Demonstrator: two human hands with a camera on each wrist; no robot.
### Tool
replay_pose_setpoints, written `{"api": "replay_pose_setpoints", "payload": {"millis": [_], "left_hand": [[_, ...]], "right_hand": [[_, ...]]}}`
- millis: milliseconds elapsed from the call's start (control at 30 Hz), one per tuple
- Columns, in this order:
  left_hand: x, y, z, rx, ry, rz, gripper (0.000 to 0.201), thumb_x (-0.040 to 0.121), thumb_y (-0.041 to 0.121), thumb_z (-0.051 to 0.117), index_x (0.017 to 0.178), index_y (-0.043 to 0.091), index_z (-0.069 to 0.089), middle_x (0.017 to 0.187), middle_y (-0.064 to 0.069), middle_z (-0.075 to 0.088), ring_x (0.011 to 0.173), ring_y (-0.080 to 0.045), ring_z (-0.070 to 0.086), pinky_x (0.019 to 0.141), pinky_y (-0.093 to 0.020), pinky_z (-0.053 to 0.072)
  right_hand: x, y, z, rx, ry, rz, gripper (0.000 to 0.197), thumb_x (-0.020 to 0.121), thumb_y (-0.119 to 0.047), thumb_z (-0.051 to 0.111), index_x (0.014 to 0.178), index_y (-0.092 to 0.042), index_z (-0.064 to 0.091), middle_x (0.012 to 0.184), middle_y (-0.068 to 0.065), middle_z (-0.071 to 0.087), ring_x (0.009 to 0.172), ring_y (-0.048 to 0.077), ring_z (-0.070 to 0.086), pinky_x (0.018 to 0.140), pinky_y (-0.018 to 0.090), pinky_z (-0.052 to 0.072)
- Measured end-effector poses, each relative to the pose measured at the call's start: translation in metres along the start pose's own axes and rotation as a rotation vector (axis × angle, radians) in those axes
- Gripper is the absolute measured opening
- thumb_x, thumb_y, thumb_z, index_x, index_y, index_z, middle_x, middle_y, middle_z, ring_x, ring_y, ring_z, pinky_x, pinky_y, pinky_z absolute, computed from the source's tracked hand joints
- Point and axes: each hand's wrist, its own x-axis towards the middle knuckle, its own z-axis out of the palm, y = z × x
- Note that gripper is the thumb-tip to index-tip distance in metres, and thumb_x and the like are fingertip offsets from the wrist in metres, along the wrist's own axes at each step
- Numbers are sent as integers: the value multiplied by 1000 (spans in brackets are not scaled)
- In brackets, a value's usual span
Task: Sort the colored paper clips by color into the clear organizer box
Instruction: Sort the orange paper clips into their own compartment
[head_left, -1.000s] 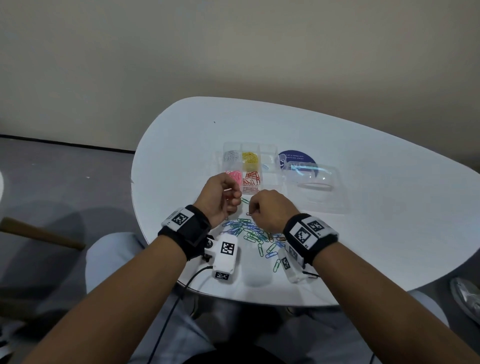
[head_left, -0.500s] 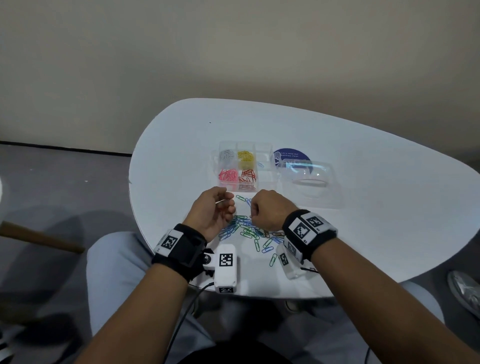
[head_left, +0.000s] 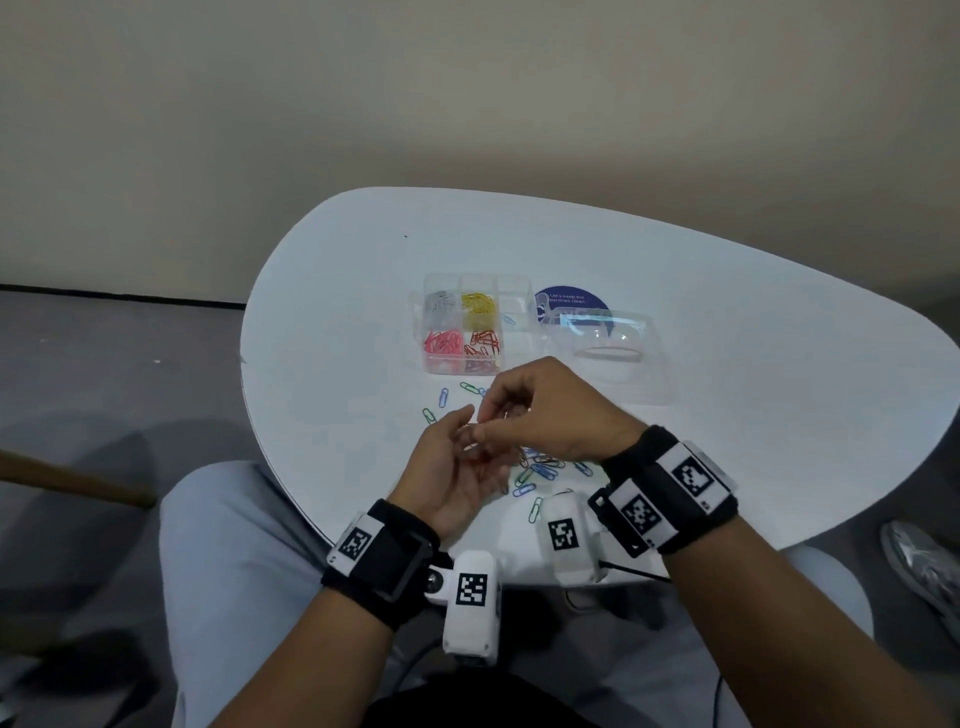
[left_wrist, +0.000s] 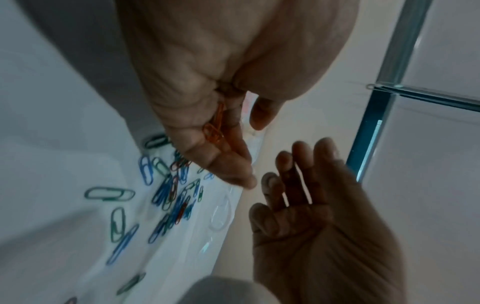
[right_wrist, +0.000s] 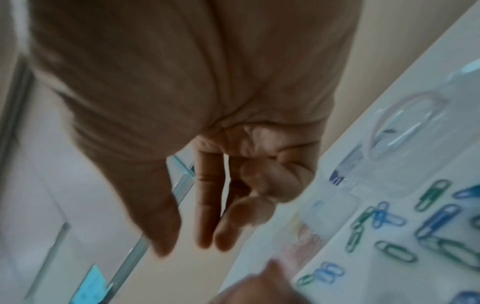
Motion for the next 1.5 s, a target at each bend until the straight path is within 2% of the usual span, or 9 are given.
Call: {"api": "replay_pose_setpoints", "payload": {"millis": [133, 333, 500, 567, 700, 833, 1000, 1167, 1500], "left_hand": [[9, -6, 2, -82, 5, -123, 35, 96, 28, 48, 63, 15, 48, 51, 3, 37, 39, -9, 33, 33, -17, 27], [13, -5, -3, 116, 64, -46, 42, 99, 32, 45, 59, 19, 43, 46, 7, 20, 36, -8, 15, 34, -15, 11], [10, 5, 1, 755, 193, 239, 23, 95, 25, 60, 79, 10, 69, 49, 7, 52, 35, -4, 40, 37, -15, 27], [11, 13, 3, 1015, 148, 332, 13, 90, 20, 66, 84, 11, 74, 66, 10, 67, 53, 3, 56, 53, -12, 39], [15, 28, 18, 1463, 22, 371, 10, 83, 18, 73, 92, 21, 75, 59, 15, 51, 53, 1, 50, 57, -17, 37], [31, 33, 30, 1814, 3, 348, 13, 77, 25, 77, 88, 32, 73, 77, 13, 52, 76, -10, 53, 73, -25, 44], [38, 35, 33, 1913, 2, 321, 14, 86, 16, 62, 80, 22, 72, 92, 7, 70, 88, -13, 64, 75, -28, 51], [40, 40, 26, 1884, -26, 350, 9, 88, 23, 64, 88, 19, 72, 81, 12, 61, 82, -13, 60, 71, -27, 44], [42, 33, 33, 1969, -89, 366, 10, 84, 31, 70, 76, 26, 68, 69, 16, 57, 71, -8, 57, 65, -24, 40]], "right_hand": [[1, 25, -9, -67, 214, 53, 10, 84, -21, 76, 80, -12, 77, 67, -11, 68, 54, -8, 55, 59, 10, 41], [7, 60, 9, -368, 85, 259, 10, 77, -25, 75, 70, -18, 76, 68, -8, 70, 71, 11, 66, 70, 32, 57], [17, 60, 3, -420, 85, 252, 9, 76, -19, 68, 68, -18, 72, 69, -8, 69, 73, 14, 66, 70, 32, 57], [18, 62, -3, -325, 144, 223, 11, 78, -16, 69, 66, -18, 69, 72, -5, 70, 73, 13, 65, 68, 30, 55], [11, 68, -18, -160, 304, 187, 10, 78, -10, 71, 69, -11, 70, 70, -2, 69, 65, 8, 61, 62, 20, 45], [-5, 78, -24, -116, 297, 197, 11, 76, -3, 71, 70, -12, 70, 70, 1, 69, 63, 10, 61, 64, 25, 53], [-19, 86, -22, -182, 137, 176, 20, 84, -2, 61, 85, -13, 77, 74, -8, 70, 60, -4, 60, 61, 12, 44], [-21, 87, -18, -326, 65, 162, 27, 85, -6, 56, 93, -19, 78, 91, -8, 73, 80, 6, 63, 78, 23, 52], [-15, 73, -10, -517, -8, 202, 18, 82, -8, 56, 83, -19, 70, 97, -6, 64, 89, 17, 61, 77, 30, 50]]}}
